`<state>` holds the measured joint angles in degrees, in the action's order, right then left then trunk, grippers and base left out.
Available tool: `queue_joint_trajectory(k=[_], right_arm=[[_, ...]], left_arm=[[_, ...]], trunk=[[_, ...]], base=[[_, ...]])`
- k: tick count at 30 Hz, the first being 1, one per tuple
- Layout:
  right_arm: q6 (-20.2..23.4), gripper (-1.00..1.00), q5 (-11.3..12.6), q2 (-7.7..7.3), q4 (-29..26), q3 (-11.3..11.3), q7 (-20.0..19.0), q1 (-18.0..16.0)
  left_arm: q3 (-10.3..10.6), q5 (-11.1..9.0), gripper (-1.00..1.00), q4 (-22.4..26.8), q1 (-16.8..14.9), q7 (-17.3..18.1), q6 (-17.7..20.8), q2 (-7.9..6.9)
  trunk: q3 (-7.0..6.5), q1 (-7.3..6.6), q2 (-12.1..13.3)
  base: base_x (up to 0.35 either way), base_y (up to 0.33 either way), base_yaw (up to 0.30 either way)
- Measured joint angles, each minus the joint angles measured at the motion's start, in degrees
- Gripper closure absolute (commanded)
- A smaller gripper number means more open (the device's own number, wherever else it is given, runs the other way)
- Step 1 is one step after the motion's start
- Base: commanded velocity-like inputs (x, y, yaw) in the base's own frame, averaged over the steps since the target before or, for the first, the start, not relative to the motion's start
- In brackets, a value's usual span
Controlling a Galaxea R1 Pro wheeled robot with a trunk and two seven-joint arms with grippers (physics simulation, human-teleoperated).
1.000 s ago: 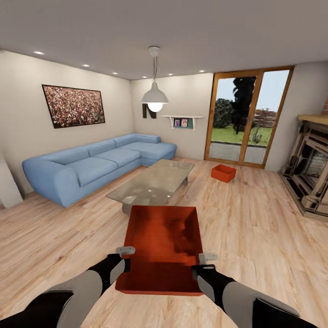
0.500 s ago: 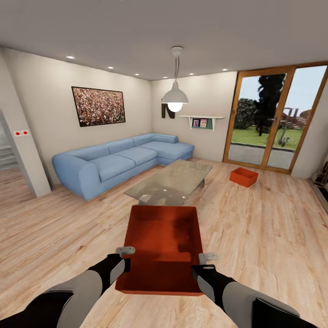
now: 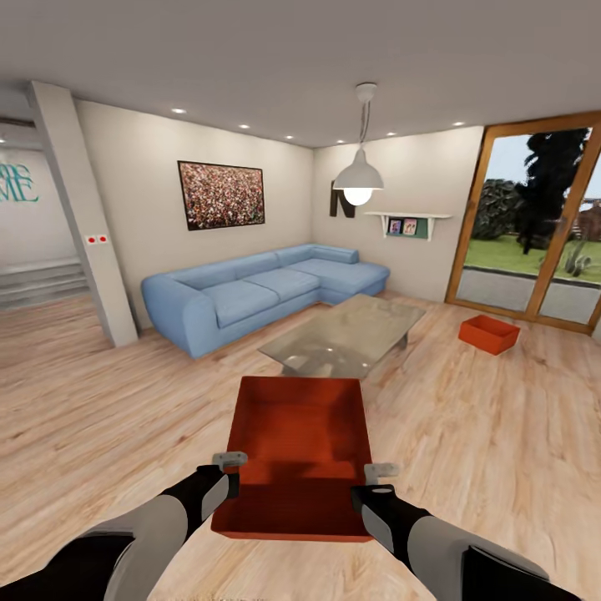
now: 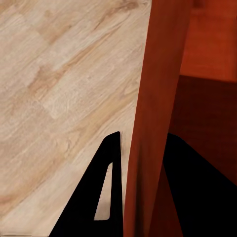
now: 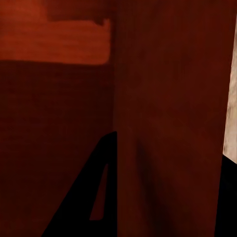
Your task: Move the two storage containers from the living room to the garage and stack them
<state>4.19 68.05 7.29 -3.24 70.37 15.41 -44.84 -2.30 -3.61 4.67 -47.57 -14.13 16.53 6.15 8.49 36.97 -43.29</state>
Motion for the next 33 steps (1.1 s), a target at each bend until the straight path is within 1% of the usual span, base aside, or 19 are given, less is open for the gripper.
queue_joint_trajectory(k=[33], right_arm=[[0.01, 1.00, 0.00, 0.01, 0.00, -0.01, 0.00, 0.01]], left_arm=[[-0.04, 0.05, 1.00, 0.00, 0.01, 0.01, 0.01, 0.00]], trunk=[[0.00, 0.00, 0.00]], base=[[0.000, 0.000, 0.270]])
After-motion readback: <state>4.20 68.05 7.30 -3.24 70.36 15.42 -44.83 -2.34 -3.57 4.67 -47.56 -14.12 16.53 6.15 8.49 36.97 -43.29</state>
